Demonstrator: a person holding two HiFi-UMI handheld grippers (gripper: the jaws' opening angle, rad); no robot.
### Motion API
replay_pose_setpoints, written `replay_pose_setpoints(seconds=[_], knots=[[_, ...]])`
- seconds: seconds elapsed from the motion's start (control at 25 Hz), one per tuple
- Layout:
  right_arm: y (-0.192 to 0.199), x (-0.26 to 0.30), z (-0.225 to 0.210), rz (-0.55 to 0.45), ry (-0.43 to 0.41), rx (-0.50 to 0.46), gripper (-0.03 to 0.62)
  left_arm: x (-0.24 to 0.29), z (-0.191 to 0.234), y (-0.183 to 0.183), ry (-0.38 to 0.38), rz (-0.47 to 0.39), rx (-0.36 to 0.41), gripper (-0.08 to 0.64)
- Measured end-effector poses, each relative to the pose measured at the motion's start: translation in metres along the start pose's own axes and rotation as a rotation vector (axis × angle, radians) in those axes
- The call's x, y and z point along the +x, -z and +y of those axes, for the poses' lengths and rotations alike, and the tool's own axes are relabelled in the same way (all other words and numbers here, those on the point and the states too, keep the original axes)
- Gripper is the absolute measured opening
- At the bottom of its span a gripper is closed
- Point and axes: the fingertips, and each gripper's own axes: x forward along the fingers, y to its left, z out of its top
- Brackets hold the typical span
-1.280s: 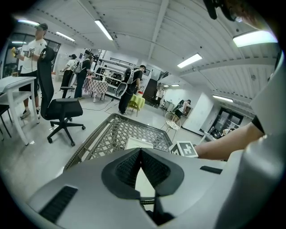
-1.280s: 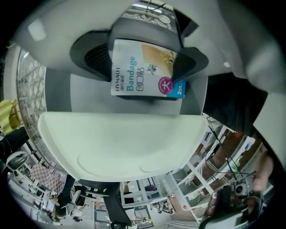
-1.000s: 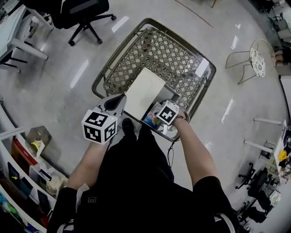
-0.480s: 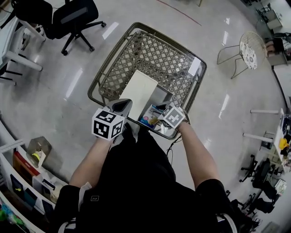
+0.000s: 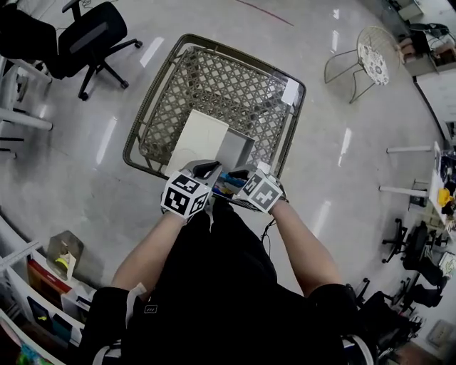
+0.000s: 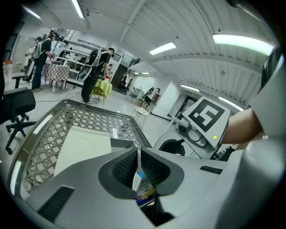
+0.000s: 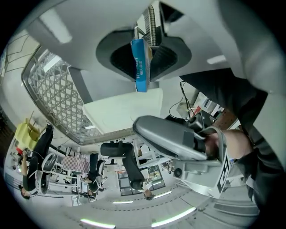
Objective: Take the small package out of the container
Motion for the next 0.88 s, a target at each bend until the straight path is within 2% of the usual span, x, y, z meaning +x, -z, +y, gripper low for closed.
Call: replay_pose_setpoints(seconds=[0.4, 0.68, 0.88], knots=[[0.001, -0.01, 0.021, -0.078, -0.025, 0.05, 0.112, 0.032, -0.017, 0.046, 0.051, 0.202, 0.127, 0.008], [0.024, -0.013, 0.011, -0.025, 0.022, 0.093, 0.192, 0.034, -0.013, 0.044, 0.035, 0.181, 0.101, 0.008], [0.039, 0.016, 0.012, 0.046, -0.012, 0.082, 0.193, 0.03, -0.015, 0.044, 0.045, 0.162, 0.076, 0.008]])
